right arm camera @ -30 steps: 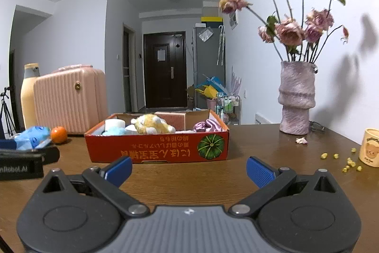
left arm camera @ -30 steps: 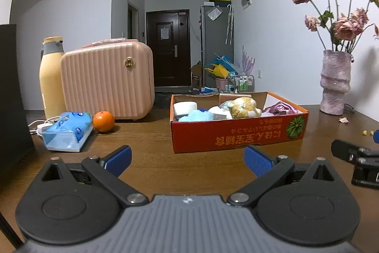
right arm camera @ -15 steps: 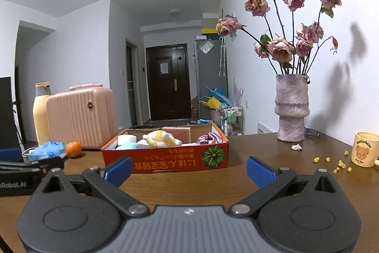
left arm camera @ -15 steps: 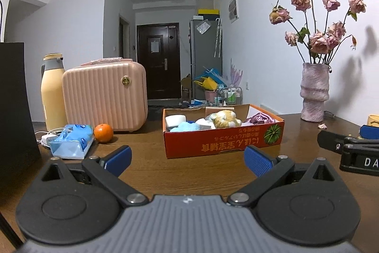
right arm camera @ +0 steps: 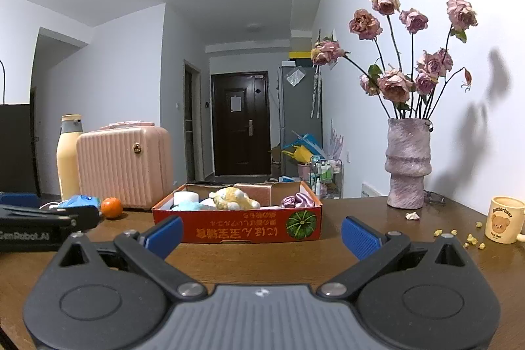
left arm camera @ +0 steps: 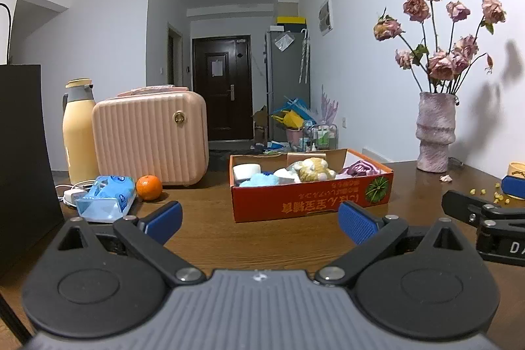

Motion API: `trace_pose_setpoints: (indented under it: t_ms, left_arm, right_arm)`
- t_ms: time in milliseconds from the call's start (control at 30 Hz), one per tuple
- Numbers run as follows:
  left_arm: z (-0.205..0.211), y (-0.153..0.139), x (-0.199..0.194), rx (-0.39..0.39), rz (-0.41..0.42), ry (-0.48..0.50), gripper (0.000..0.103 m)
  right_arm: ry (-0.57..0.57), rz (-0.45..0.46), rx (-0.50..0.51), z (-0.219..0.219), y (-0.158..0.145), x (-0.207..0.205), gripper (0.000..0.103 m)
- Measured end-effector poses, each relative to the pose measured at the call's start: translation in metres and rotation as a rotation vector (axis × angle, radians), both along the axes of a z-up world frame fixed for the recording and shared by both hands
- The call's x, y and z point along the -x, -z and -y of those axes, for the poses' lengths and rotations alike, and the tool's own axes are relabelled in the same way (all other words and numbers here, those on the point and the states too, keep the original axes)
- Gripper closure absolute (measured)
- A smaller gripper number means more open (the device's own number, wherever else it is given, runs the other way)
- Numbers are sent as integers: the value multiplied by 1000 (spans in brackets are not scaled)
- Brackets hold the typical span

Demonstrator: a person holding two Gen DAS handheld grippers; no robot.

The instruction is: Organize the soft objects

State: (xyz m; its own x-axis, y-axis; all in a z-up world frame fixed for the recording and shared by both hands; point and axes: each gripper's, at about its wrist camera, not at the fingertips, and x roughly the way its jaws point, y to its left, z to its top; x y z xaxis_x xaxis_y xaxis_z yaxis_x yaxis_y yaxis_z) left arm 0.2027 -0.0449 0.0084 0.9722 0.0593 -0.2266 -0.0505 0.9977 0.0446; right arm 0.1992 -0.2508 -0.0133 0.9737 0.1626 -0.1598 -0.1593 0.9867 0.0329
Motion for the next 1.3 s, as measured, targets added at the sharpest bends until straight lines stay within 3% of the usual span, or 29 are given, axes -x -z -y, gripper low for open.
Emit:
trace_pose_setpoints:
  t_ms: [1300]
  left_arm:
    - [2,-1,5,-8,16,1,0]
  right_arm:
    - [7,2,-2,1,0,2,0]
